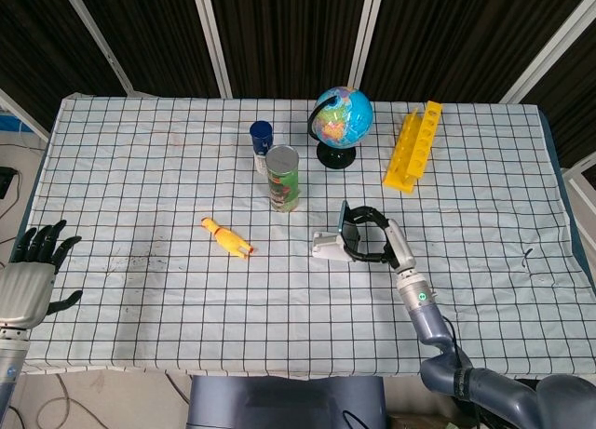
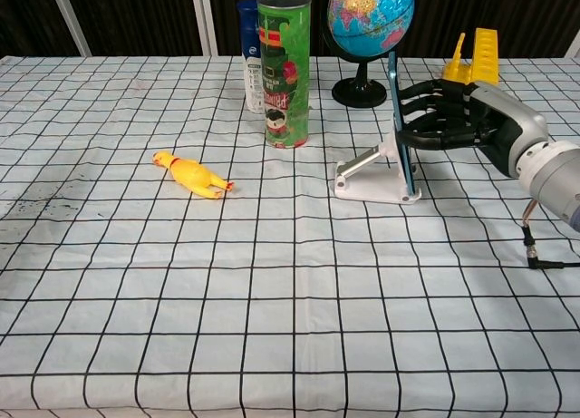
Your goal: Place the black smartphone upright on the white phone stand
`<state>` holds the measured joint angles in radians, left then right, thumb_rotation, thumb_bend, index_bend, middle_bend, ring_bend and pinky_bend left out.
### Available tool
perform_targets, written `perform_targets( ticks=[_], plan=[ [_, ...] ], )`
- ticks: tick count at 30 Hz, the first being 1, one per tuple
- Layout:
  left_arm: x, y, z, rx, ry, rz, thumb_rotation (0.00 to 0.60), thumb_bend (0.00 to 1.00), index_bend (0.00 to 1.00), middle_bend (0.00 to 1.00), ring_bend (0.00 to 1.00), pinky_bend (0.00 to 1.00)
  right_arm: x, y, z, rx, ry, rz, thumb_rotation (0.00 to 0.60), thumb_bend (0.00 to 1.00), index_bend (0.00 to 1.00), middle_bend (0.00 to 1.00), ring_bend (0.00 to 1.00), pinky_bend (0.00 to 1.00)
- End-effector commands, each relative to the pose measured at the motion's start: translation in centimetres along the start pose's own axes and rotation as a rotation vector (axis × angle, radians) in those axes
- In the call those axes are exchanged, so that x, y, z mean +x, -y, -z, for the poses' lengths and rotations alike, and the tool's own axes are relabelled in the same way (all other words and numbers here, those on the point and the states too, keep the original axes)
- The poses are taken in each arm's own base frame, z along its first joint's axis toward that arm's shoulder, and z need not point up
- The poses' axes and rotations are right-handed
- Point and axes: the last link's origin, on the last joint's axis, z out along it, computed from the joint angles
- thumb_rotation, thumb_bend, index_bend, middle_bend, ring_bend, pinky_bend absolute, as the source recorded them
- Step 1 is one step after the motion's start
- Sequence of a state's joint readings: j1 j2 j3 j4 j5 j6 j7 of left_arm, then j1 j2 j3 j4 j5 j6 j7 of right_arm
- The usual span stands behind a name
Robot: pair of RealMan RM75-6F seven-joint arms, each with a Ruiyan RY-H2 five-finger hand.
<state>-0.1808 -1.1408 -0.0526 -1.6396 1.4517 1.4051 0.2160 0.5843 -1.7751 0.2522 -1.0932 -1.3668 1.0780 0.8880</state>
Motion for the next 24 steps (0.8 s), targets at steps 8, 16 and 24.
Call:
perform_targets(
  ticks=[8,16,24],
  plan=[
    [0.01,-0.01,-0.02,-0.001,0.000,0.001,0.600,0.10,0.19,0.00,0.00,0.00,-0.12,-0.15,0.07,0.007,-0.011,0.020,0.600,0.21,0.60,0.51,0.26,0.18],
    [0.01,0.00,-0.01,-0.002,-0.002,0.004,0.600,0.10,0.19,0.00,0.00,0.00,-0.11,-0.20,0.21,0.011,-0.019,0.030,0.600,0.15,0.53,0.45,0.20,0.18],
    [0.01,0.01,0.00,-0.002,-0.002,0.005,0.600,0.10,0.19,0.00,0.00,0.00,-0.06,-0.14,0.37,0.015,-0.022,0.035,0.600,0.09,0.42,0.37,0.12,0.18]
  ],
)
